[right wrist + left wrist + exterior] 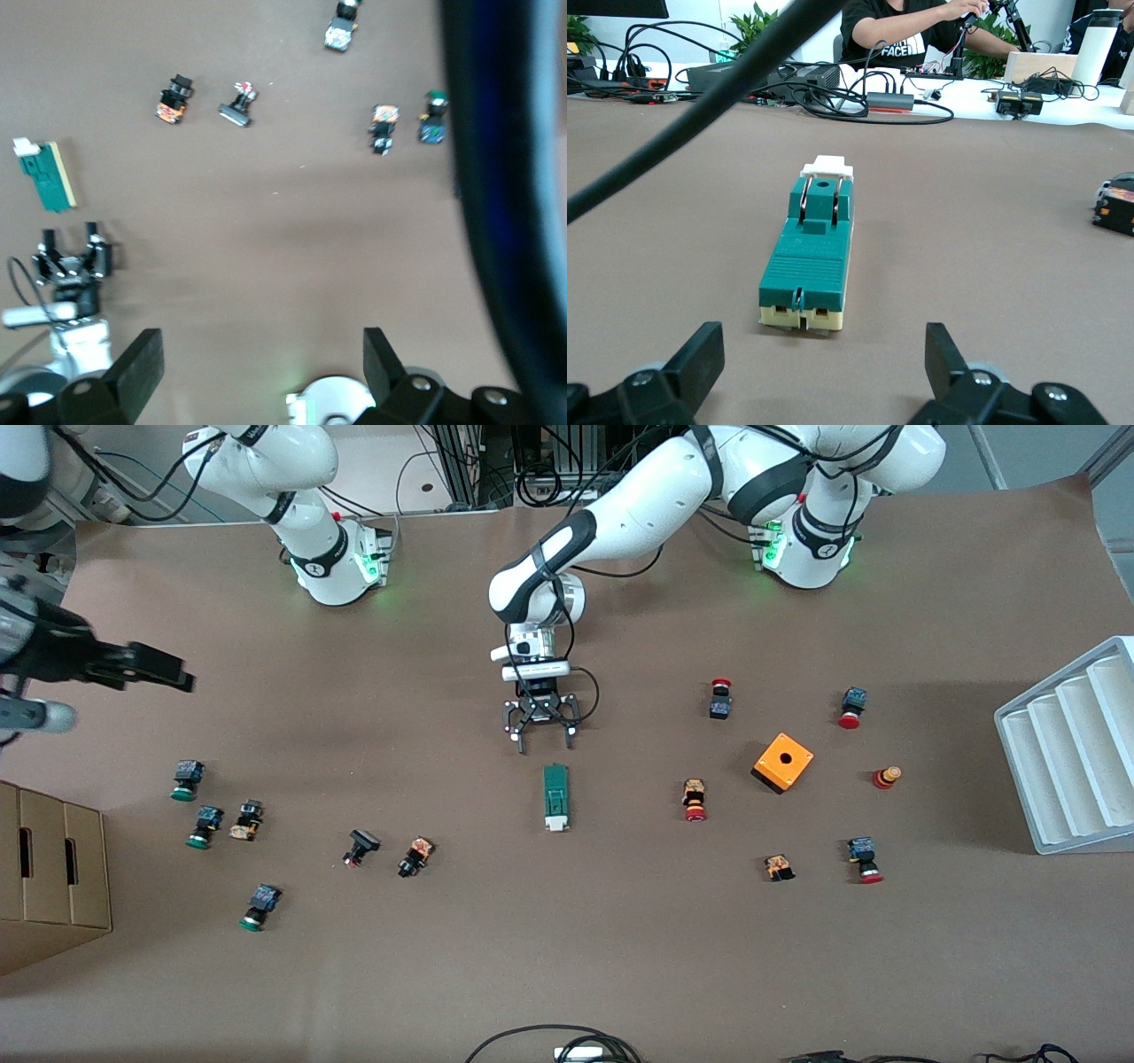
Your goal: Close load switch with both arms
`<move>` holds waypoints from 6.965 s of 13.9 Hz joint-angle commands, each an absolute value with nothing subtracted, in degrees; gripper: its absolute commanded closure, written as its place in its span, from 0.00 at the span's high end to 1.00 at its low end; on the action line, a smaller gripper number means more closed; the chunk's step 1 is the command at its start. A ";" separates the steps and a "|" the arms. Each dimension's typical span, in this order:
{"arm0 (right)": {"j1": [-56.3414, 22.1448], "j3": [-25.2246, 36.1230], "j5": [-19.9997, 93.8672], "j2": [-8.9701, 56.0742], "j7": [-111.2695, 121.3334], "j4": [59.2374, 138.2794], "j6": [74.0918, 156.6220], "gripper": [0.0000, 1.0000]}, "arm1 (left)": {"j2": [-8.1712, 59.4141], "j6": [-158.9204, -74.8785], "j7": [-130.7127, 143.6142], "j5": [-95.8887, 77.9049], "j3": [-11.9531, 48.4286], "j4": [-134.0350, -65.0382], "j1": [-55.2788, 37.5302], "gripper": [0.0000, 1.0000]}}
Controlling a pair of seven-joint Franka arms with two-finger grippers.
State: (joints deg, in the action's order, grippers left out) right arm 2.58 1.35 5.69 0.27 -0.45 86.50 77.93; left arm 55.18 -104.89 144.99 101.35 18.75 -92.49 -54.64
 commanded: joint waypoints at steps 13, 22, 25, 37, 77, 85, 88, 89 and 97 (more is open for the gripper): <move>1.58 8.88 -0.35 -5.36 17.14 94.49 85.78 1.00 | 38.42 -104.33 119.65 72.98 20.21 -94.92 -55.81 1.00; 1.32 8.61 -0.61 -4.04 16.70 92.72 86.57 1.00 | 26.90 -99.33 95.47 55.38 19.86 -94.66 -55.20 1.00; 1.41 8.70 -0.53 -3.87 17.14 92.72 87.27 1.00 | 23.74 -97.74 88.09 51.43 19.86 -94.66 -53.53 1.00; 1.32 8.61 -0.53 -3.87 17.49 92.29 87.36 1.00 | 14.08 -94.49 63.66 43.52 19.42 -91.41 -45.62 1.00; 1.14 8.53 -1.05 -3.78 17.49 92.29 88.24 1.00 | -0.97 -88.15 27.60 0.79 -1.85 -85.60 -3.96 1.00; 1.14 8.53 -1.05 -3.78 17.40 92.29 88.24 1.00 | -0.17 -87.98 14.94 -1.67 -1.93 -85.43 1.32 1.00; 1.14 8.53 -1.05 -3.78 17.40 92.29 88.24 1.00 | 1.13 -87.98 14.33 -1.67 -2.02 -85.61 1.41 1.00; 1.14 8.53 -1.05 -3.78 17.40 92.29 88.24 1.00 | 1.75 -87.98 14.24 -1.58 -2.02 -85.52 1.41 1.00; 1.14 8.53 -1.05 -3.78 17.49 92.29 88.16 1.00 | 2.37 -86.40 14.77 -1.76 -2.02 -84.90 1.32 1.00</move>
